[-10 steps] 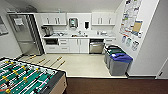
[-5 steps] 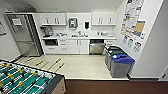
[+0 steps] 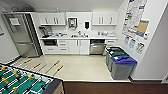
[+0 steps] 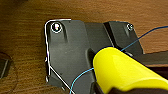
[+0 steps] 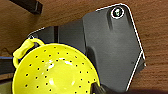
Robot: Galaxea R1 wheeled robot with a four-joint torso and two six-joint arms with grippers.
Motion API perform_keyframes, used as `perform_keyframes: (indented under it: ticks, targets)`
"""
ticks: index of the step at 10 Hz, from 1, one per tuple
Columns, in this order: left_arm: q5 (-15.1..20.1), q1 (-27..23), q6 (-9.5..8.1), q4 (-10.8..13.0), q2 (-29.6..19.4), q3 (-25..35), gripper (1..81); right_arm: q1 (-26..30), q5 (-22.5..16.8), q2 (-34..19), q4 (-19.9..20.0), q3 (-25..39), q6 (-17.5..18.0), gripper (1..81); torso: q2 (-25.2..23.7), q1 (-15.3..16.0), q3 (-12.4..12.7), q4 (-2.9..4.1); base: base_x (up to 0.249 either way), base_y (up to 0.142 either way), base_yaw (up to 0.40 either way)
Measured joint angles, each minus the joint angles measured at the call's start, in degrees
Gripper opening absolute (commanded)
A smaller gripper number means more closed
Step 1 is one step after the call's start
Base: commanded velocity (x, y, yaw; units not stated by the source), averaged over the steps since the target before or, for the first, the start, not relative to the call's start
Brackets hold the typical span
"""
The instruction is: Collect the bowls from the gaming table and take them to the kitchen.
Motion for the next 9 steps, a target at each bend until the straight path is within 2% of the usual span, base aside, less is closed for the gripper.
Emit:
perform_keyframes:
  ticks: [3,9]
  targets:
    - [0.3,0.4,-0.01,0.0,0.4,0.0,1.0,0.1,-1.6,-0.1,0.1,0.0,0.3,1.0,0.0,-0.1,0.0,0.0,0.165,0.0,0.0]
    - [2.4,-0.9,0.0,0.2,0.3,-0.2,1.0,0.3,-1.5,0.4,0.2,0.3,0.5,1.0,0.0,-0.1,0.0,0.0,0.172,0.0,0.0]
